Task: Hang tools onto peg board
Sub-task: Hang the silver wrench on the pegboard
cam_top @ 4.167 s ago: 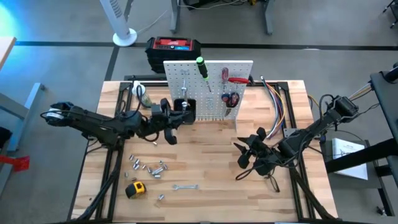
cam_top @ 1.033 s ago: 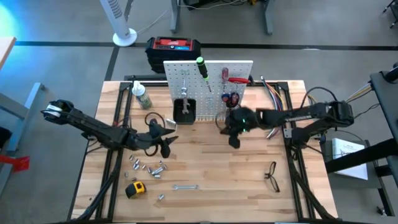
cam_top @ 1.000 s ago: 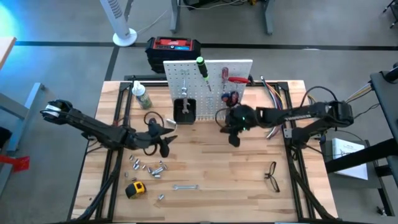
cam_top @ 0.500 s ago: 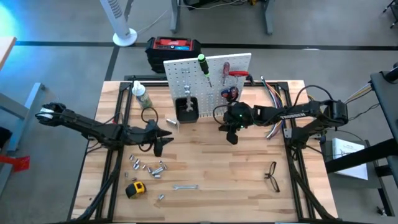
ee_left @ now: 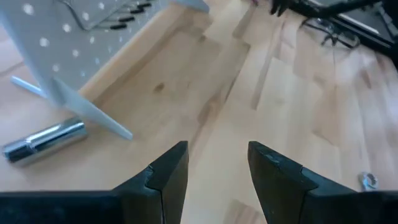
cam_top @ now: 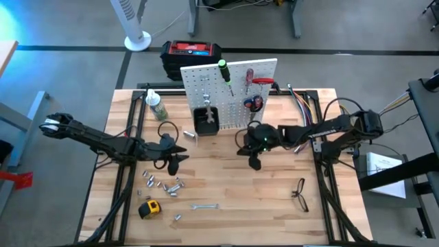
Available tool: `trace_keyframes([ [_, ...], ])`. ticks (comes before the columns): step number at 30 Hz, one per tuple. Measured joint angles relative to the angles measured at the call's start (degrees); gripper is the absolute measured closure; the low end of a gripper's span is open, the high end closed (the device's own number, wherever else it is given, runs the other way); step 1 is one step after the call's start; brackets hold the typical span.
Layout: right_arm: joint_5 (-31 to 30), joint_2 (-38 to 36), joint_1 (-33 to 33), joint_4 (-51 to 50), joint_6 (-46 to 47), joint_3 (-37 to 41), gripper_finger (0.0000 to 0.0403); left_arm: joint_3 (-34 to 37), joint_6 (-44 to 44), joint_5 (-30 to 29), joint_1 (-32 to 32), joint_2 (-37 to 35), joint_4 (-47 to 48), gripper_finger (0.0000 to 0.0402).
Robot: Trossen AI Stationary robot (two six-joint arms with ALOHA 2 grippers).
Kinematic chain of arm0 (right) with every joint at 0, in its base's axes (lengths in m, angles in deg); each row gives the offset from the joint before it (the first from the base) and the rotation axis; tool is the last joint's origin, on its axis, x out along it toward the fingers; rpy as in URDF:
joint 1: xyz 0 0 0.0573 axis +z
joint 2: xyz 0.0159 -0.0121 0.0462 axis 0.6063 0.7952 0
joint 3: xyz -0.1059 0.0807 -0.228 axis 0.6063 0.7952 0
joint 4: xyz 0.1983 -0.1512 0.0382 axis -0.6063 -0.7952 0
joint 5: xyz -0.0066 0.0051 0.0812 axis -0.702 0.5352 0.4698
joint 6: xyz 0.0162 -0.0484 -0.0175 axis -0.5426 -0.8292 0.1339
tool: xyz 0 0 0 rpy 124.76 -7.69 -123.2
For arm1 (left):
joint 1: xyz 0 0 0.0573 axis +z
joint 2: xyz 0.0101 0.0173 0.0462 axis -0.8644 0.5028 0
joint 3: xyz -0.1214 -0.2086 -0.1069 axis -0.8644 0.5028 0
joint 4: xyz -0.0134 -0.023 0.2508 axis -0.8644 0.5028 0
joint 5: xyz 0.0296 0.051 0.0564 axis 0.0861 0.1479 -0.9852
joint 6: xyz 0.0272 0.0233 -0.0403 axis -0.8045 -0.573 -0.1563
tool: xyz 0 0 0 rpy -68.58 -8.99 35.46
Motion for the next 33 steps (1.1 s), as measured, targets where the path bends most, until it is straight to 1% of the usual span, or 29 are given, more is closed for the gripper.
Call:
trace_keyframes([
  [4, -3.7, 2.0, 5.2, 5.9, 2.8, 0.0, 0.04, 0.0, -0.3, 0.4, -1.5, 0.6, -0.3, 0.0245],
  [8, -7.8, 3.8, 9.4, 7.4, 4.9, 0.0, 0.04, 0.0, 1.4, 0.0, -4.9, 2.5, -1.3, 0.0245],
  [11, -9.4, 5.7, 11.8, 8.6, 5.3, 0.0, 0.04, 0.0, 3.2, -2.3, -8.1, 4.6, -3.4, 0.0245],
  [14, -9.8, 8.6, 13.4, 14.2, 6.2, -0.1, 0.04, 0.0, 3.5, -6.1, -11.5, 7.0, -6.8, 0.0245],
  [18, -9.8, 13.9, 15.0, 24.2, 6.7, -0.9, 0.04, 0.0, 3.7, -7.0, -14.9, 9.6, -11.1, 0.0245],
  [21, -9.8, 18.0, 15.8, 26.2, 4.4, -3.2, 0.04, 0.0, 4.2, -7.0, -17.7, 11.6, -13.2, 0.0245],
  [24, -9.7, 21.6, 15.9, 26.4, 4.2, -6.6, 0.0399, 0.0, 5.1, -5.6, -20.0, 13.6, -14.2, 0.0245],
  [27, -9.3, 24.8, 15.9, 23.2, 3.5, -10.4, 0.0389, -1.0, 6.2, -3.4, -21.7, 16.3, -13.6, 0.0245],
  [30, -7.9, 27.2, 15.9, 14.0, 3.0, -15.5, 0.0367, -3.2, 6.0, -0.4, -22.5, 19.7, -13.3, 0.0245],
  [33, -5.2, 29.4, 15.9, 2.7, 2.0, -21.5, 0.0338, -6.8, 3.2, 3.8, -22.6, 23.5, -11.9, 0.0245],
])
